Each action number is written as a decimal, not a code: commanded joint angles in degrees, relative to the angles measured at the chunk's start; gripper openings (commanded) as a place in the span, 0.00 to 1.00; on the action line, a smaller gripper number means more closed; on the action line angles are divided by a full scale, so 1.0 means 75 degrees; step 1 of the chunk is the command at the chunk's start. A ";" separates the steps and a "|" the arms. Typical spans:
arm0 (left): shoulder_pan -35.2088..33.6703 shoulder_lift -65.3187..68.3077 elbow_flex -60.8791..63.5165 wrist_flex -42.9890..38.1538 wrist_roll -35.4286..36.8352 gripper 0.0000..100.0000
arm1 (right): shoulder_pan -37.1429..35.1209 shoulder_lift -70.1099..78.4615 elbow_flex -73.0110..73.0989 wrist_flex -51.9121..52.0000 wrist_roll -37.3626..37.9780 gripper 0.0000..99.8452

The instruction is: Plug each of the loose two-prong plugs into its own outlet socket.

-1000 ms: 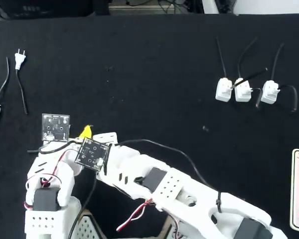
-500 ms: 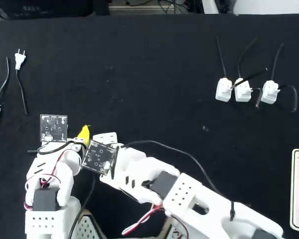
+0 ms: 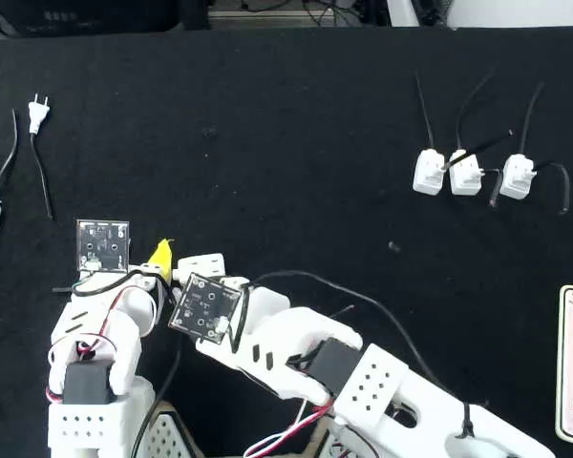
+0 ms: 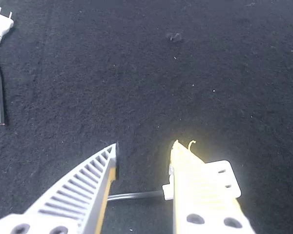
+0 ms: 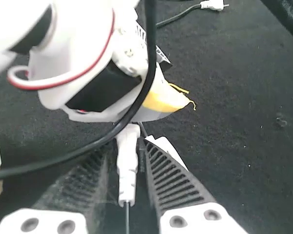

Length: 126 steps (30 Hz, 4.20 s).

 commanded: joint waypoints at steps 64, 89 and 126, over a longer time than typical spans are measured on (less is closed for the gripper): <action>-0.0920 1.0409 -0.3393 -0.3751 0.0903 0.18 | 0.1278 0.4566 -0.3323 0.2649 -0.1512 0.01; -0.0006 1.1253 -0.4261 -0.0856 -0.0469 0.18 | 0.1875 0.5456 -0.3628 0.1875 -0.1465 0.01; -0.1741 0.8510 -0.3206 -0.1043 -0.0610 0.18 | 0.2438 0.9360 -1.0110 0.7256 -0.1348 0.01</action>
